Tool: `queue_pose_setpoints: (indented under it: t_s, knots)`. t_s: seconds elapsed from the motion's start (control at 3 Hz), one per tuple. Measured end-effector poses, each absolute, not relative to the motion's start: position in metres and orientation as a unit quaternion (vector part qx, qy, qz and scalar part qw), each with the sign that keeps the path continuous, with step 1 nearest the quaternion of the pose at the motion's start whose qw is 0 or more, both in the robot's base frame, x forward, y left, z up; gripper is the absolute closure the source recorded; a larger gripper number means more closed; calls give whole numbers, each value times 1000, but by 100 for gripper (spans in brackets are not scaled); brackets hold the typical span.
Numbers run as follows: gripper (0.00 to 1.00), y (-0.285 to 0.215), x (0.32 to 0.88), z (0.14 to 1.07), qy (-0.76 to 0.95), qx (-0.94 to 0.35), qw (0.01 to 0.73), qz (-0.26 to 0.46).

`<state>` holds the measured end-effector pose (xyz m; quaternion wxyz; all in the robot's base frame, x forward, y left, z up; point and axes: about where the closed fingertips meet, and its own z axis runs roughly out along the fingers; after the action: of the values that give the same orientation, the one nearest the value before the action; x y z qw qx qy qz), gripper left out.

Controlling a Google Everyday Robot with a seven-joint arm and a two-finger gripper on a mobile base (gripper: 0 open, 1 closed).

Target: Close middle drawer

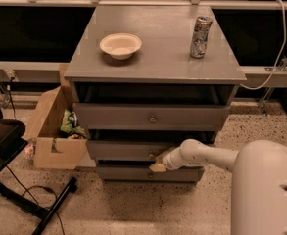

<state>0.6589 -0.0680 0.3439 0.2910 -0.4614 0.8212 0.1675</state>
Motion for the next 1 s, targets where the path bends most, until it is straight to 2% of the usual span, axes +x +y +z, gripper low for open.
queue_pose_setpoints:
  t_s: [0.33,1.0]
  knots:
    - [0,-66,658,343,821,-462,290,169]
    - [42,-66,656,342,821,-462,290,169]
